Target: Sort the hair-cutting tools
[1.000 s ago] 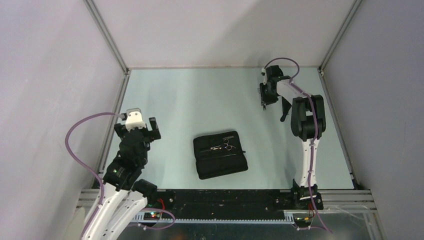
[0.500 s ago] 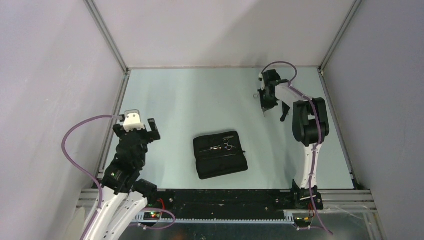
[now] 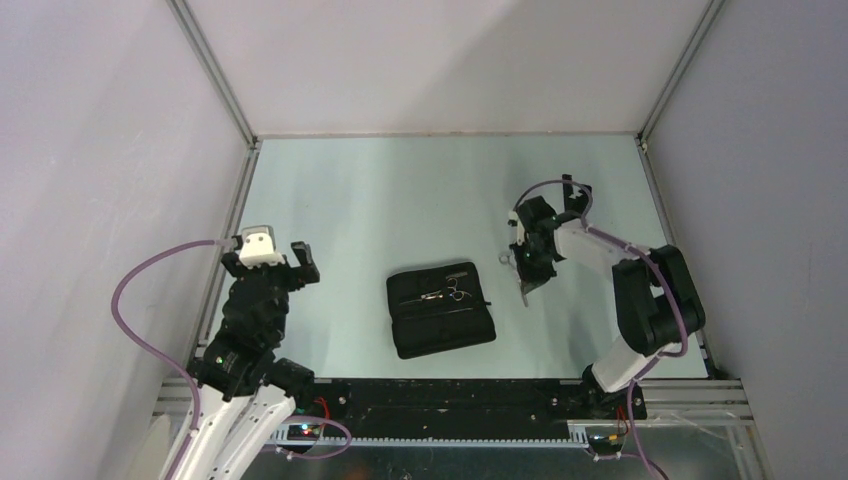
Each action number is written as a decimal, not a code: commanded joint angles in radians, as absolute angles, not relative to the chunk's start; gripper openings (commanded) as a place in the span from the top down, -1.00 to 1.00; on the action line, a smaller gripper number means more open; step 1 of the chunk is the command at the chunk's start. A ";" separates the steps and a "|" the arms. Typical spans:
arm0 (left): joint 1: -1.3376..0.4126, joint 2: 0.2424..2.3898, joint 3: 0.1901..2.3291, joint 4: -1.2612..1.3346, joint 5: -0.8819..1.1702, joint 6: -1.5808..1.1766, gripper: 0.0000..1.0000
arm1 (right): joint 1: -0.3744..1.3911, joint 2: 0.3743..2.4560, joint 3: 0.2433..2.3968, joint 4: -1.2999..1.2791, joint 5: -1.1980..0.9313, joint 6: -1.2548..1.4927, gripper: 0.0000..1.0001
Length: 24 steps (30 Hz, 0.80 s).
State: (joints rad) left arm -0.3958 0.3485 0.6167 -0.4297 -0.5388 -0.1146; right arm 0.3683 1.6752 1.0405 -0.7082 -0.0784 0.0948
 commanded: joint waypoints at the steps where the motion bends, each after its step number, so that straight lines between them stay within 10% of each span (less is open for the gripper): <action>1: -0.389 0.336 0.607 -0.422 -0.522 -0.130 -0.91 | 0.382 1.574 0.954 -0.722 -0.116 0.161 1.00; 6: -0.389 0.333 0.606 -0.425 -0.519 -0.133 -0.91 | 0.379 1.547 0.919 -0.700 -0.125 0.191 0.95; 14: -0.387 0.337 0.605 -0.429 -0.522 -0.135 -0.91 | 0.372 1.533 0.929 -0.642 -0.096 0.195 0.06; 24: -0.388 0.350 0.604 -0.428 -0.516 -0.135 -0.91 | 0.407 1.649 1.025 -0.634 -0.002 0.200 0.10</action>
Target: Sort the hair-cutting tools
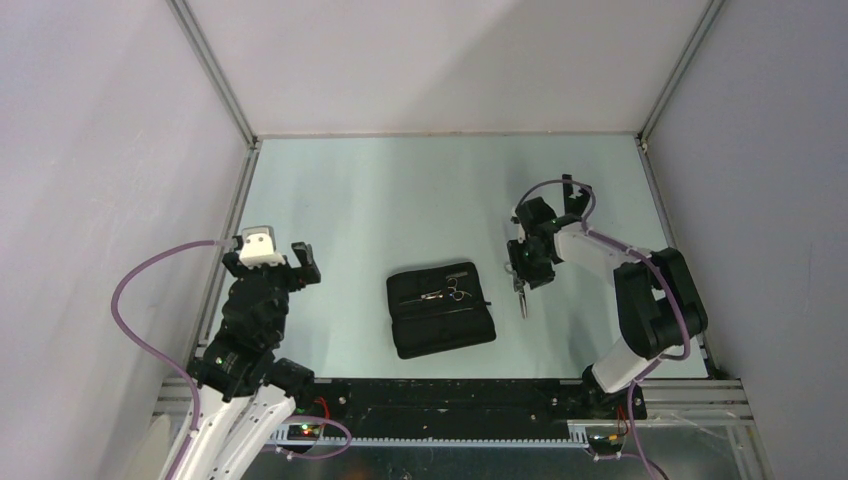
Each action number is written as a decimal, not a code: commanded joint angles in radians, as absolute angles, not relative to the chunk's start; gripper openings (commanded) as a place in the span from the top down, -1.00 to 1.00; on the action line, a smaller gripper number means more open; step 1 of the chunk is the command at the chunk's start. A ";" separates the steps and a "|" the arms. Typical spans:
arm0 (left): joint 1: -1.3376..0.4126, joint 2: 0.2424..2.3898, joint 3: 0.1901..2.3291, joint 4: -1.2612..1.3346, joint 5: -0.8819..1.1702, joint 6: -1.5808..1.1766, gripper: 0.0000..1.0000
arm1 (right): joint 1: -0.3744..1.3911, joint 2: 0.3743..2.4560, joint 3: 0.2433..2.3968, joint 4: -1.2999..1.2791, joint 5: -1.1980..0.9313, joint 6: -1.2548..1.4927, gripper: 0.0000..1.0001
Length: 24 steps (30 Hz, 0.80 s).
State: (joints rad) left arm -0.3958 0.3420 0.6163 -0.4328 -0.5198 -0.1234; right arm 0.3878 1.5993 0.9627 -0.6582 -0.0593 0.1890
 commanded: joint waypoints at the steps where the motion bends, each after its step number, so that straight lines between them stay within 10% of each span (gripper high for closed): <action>1: -0.388 0.352 0.604 -0.426 -0.516 -0.135 -0.91 | 0.415 1.657 1.031 -0.634 0.013 0.199 0.11; 11: -0.388 0.355 0.604 -0.424 -0.497 -0.137 -0.91 | 0.440 1.754 1.071 -0.641 0.062 0.205 0.33; 18: -0.387 0.368 0.606 -0.424 -0.472 -0.139 -0.91 | 0.456 1.744 1.071 -0.645 0.069 0.189 0.99; 24: -0.387 0.428 0.636 -0.439 -0.365 -0.188 -0.94 | 0.479 1.657 1.088 -0.661 0.104 0.124 1.00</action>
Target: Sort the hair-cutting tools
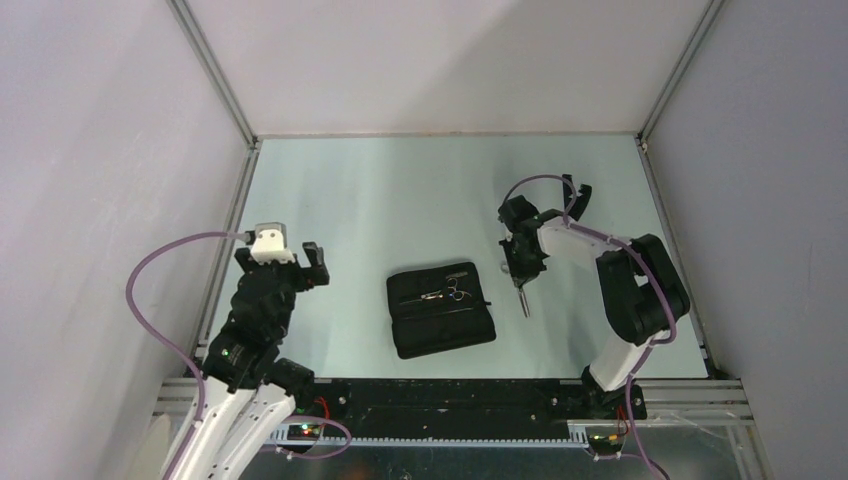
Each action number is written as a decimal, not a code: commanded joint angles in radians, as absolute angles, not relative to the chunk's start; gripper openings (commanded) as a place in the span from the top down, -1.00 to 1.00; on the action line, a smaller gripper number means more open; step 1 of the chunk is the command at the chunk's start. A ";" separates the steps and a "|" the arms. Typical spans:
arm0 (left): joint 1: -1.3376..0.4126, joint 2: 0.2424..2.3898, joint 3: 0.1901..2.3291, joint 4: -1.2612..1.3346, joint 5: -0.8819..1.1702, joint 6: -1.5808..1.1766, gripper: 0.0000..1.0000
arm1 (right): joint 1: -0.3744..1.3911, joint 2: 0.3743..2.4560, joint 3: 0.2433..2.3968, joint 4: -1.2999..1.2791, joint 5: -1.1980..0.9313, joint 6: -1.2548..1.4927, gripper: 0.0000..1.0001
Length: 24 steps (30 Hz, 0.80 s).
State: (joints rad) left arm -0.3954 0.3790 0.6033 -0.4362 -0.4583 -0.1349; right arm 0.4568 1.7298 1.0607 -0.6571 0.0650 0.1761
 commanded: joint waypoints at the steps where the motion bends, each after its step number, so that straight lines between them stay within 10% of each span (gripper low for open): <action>1: -0.387 0.439 0.655 -0.443 -0.345 -0.202 -0.94 | 0.482 1.634 1.090 -0.665 0.106 0.107 1.00; 24: -0.415 0.907 0.805 -0.149 0.450 -0.693 -0.78 | 0.815 1.297 1.170 -0.559 -0.005 -0.265 1.00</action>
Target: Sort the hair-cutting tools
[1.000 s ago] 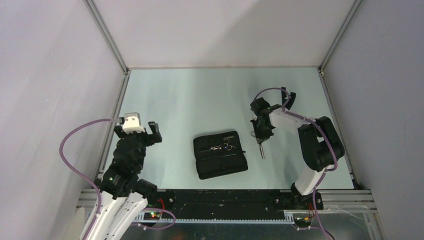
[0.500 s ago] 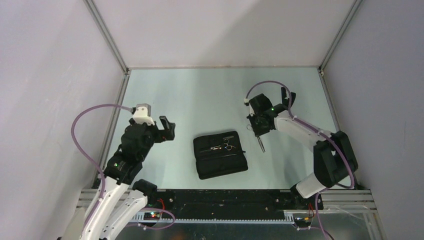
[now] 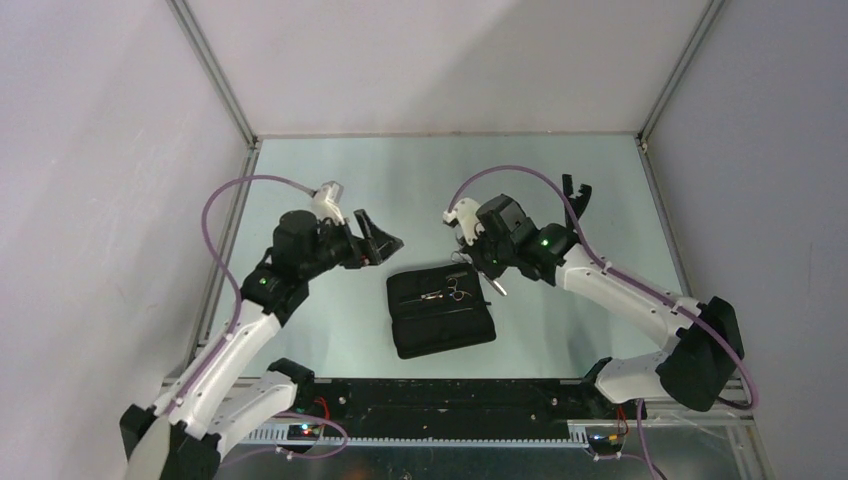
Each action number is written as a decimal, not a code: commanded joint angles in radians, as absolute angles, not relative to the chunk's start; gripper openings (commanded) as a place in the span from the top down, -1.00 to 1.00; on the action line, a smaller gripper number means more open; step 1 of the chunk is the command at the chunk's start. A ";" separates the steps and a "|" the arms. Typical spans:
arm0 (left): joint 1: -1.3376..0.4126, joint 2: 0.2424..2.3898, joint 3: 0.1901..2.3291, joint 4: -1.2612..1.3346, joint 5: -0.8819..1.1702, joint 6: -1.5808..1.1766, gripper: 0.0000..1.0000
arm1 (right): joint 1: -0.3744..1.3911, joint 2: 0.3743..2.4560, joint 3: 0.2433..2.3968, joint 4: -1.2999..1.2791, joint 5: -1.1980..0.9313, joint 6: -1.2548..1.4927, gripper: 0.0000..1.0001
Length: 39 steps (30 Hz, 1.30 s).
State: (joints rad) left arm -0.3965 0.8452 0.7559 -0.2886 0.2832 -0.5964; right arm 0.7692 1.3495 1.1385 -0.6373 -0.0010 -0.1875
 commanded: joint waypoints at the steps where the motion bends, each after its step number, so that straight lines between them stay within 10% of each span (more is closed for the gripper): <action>1: -0.432 0.921 0.807 -0.124 0.463 -0.713 -0.78 | 0.824 1.288 1.170 -0.552 -0.006 -0.271 1.00; 12: -0.582 1.108 0.808 0.100 0.472 -0.858 -0.69 | 0.922 1.248 1.169 -0.501 0.058 -0.330 1.00; 33: -0.654 1.146 0.786 0.188 0.479 -0.859 0.66 | 0.980 1.195 1.111 -0.429 0.098 -0.284 1.00; 39: -0.663 1.053 0.794 0.078 0.386 -0.677 1.00 | 0.974 1.149 1.084 -0.420 0.096 -0.213 0.55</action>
State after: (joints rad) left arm -0.6487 1.1374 0.7666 0.1066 0.4397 -0.8341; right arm 0.9756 1.1995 1.0924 -0.4675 0.0868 -0.2806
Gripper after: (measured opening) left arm 0.041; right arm 0.162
